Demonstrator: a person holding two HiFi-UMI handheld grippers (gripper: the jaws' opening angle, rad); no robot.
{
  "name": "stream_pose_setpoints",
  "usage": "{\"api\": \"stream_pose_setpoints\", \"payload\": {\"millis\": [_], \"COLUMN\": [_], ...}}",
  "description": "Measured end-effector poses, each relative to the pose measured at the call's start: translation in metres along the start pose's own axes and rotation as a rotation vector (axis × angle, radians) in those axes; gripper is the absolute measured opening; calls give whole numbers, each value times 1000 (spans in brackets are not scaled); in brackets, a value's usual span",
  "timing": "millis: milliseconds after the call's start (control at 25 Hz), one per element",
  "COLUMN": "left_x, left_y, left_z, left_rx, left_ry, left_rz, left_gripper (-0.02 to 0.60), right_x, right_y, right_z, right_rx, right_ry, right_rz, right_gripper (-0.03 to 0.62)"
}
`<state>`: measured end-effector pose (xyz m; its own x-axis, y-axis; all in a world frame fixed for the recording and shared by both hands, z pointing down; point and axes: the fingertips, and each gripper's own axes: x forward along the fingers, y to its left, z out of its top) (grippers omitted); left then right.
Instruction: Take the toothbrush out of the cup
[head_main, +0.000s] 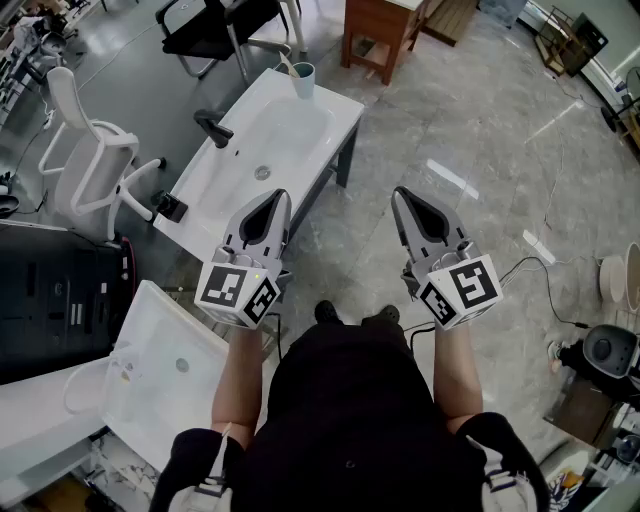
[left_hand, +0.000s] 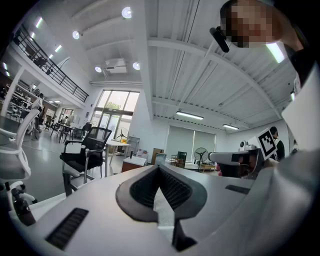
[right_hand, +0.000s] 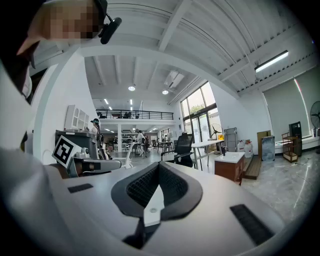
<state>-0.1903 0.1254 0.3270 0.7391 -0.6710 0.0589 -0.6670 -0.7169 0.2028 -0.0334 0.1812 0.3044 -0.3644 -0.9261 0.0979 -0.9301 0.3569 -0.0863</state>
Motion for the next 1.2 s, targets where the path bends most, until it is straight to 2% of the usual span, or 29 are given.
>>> {"api": "stream_pose_setpoints", "payload": {"millis": [360,720,920,1200], "left_x": [-6,-4,6,36], "left_y": [4,-4,-8,-5], "left_z": [-2,-10,-15,-9], "left_rx": [-6,-15,-16,-14], "left_ry": [2,22,37,30], "left_rz": [-3,-13,-6,43], "left_gripper": [15,15,15,15], "right_x": [-2,-11,-12,8], "right_y": [9,5,-5,-37], "right_z": [0,-6,-7,-3], "right_rx": [-29,15,8,1], "right_ry": [1,-8,-8,-4], "right_rz": [4,-8,8,61], "right_gripper": [31,31,31,31]}}
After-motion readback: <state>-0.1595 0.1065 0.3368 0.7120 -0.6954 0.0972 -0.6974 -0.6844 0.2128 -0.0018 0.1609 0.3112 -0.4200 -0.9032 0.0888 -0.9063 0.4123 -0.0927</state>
